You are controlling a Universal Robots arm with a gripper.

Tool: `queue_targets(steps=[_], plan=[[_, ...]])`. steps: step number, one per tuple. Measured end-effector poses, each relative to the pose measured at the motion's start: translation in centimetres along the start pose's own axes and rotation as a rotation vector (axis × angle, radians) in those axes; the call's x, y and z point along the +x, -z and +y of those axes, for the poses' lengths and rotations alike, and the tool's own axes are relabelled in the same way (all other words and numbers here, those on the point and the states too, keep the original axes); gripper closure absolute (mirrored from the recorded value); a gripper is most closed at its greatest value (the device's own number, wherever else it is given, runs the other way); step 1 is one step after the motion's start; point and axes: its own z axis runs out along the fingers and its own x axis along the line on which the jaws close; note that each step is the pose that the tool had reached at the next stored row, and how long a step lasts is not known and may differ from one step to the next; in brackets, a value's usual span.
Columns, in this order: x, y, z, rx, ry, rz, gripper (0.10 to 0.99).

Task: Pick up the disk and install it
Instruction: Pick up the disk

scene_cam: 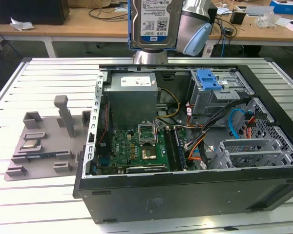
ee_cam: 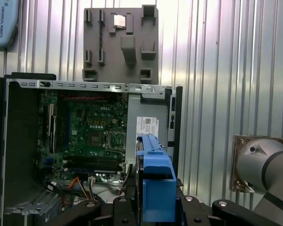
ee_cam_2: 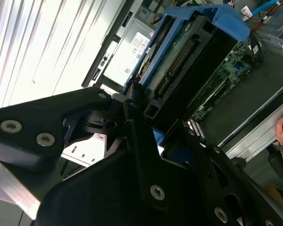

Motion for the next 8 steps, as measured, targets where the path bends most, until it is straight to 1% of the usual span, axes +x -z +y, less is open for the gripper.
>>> queue_targets(steps=[4, 8], plan=[[0.05, 0.01, -1.02, 0.000, 0.000, 0.0000, 0.718], [0.15, 0.03, -2.85, 0.000, 0.000, 0.0001, 0.718]])
